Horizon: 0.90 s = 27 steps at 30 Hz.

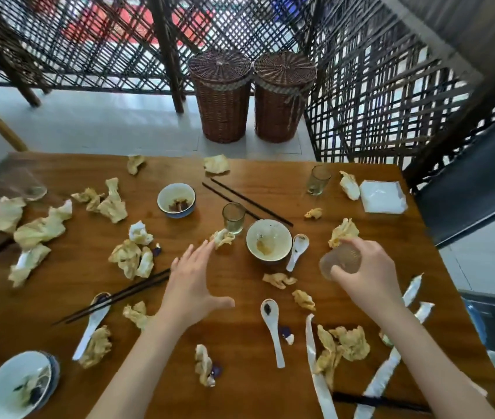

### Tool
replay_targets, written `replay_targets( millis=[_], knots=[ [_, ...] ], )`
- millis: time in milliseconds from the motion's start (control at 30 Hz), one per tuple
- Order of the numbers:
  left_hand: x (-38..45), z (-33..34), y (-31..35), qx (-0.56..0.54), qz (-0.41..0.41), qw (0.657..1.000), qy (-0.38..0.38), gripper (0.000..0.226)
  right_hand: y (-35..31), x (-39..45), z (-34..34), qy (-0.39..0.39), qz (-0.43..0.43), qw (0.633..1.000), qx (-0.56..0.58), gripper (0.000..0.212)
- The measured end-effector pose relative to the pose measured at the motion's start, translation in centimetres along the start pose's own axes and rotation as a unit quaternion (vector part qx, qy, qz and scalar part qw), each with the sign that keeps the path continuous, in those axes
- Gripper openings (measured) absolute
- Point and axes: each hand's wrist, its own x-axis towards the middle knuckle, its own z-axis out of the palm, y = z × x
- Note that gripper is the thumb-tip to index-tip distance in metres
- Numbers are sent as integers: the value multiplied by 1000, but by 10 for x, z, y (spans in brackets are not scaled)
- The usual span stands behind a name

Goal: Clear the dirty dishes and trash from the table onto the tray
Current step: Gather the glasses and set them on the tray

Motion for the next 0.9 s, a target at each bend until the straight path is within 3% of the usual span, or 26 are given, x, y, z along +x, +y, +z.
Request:
replay_targets(
  millis=[367, 900],
  knots=[
    [110, 11, 61, 4, 114, 993, -23, 122, 7, 22, 1, -5, 47, 999, 14, 56],
    [253, 99, 147, 12, 102, 995, 15, 112, 94, 103, 6, -62, 20, 998, 6, 57]
  ],
)
